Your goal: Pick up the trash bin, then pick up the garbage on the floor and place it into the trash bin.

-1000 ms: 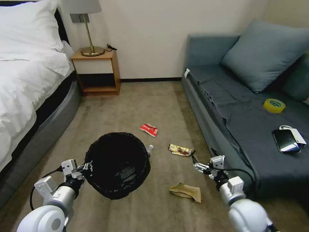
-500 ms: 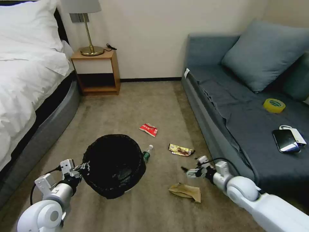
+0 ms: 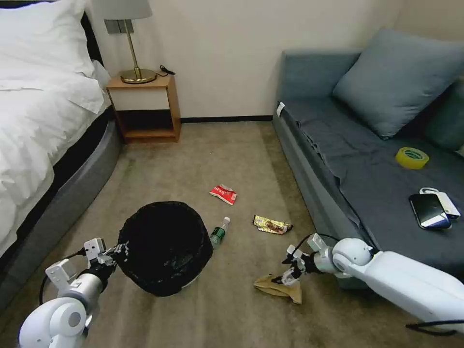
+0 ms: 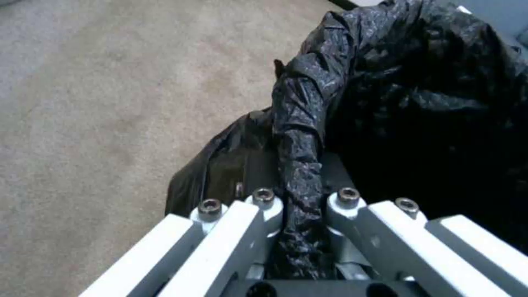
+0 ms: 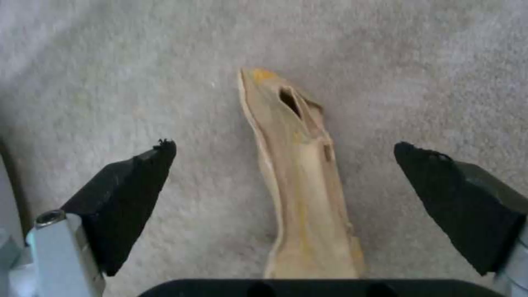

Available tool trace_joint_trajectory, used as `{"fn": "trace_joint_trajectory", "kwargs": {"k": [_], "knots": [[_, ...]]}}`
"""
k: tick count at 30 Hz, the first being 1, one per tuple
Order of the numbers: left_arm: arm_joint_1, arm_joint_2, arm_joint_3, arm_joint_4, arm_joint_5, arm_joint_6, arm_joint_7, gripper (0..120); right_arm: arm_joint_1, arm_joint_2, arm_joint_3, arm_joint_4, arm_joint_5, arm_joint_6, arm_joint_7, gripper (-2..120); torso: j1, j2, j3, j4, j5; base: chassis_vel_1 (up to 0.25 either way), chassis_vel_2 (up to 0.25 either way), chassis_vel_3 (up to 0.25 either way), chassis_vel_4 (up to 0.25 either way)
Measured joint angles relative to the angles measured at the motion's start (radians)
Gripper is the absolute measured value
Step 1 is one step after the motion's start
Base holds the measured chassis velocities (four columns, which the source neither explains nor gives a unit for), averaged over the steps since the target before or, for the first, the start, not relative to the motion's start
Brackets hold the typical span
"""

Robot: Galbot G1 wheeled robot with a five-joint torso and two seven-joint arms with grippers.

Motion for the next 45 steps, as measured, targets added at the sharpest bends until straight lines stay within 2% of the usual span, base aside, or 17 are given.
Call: {"fn": "trace_joint_trajectory", "kwargs": {"k": [5,10,20,34,36,39,40,44,45], "knots": [[-0.002,0.002,-0.004,0.012,0.001,-0.005,0.008,4,0.104,0.027,-0.134,-0.075,-0.026,0.021,-0.057,100,0.0,0.0,0.0,0.0002,-0.0002,0.0,0.0,0.0,0.0],[0.003,-0.014,-0.005,0.012,0.01,-0.007,0.012,4,0.122,0.082,-0.195,-0.181,-0.082,0.049,-0.072,100,0.0,0.0,0.0,0.0,0.0002,0.0,0.0,0.0,0.0],[0.015,-0.034,-0.012,0.007,0.02,-0.012,0.017,4,0.094,0.166,-0.192,-0.307,-0.161,0.084,-0.073,100,0.0,0.0,0.0,0.0002,0.0004,0.0,0.0,0.0,0.0],[0.02,-0.042,-0.022,0.009,0.024,-0.02,0.022,4,0.042,0.203,-0.161,-0.36,-0.224,0.1,-0.059,100,0.0,0.0,0.0,0.0001,0.0002,0.0,0.0,0.0,0.0],[0.02,-0.042,-0.022,0.01,0.024,-0.02,0.022,4,0.035,0.207,-0.155,-0.364,-0.228,0.101,-0.054,98,0.0,0.0,0.0,0.0001,0.0001,0.0,0.0,0.0,0.0],[0.018,-0.037,-0.022,0.013,0.024,-0.021,0.023,4,0.017,0.213,-0.124,-0.37,-0.24,0.105,-0.042,85,0.0,0.0,0.0,-0.0002,-0.0011,0.0,0.0,0.0,0.0],[0.018,-0.037,-0.022,0.013,0.024,-0.021,0.023,4,0.017,0.213,-0.124,-0.37,-0.24,0.105,-0.042,85,0.0,0.0,0.0,-0.0002,-0.0011,0.0,0.0,0.0,0.0],[0.017,-0.037,-0.021,0.013,0.024,-0.021,0.023,4,0.013,0.213,-0.109,-0.37,-0.239,0.105,-0.033,68,0.0,0.0,0.0,-0.0004,-0.0008,0.0,0.0,0.0,0.0],[0.017,-0.037,-0.021,0.013,0.024,-0.021,0.023,4,0.013,0.213,-0.109,-0.37,-0.239,0.105,-0.033,68,0.0,0.0,0.0,-0.0004,-0.0008,0.0,0.0,0.0,0.0]]}}
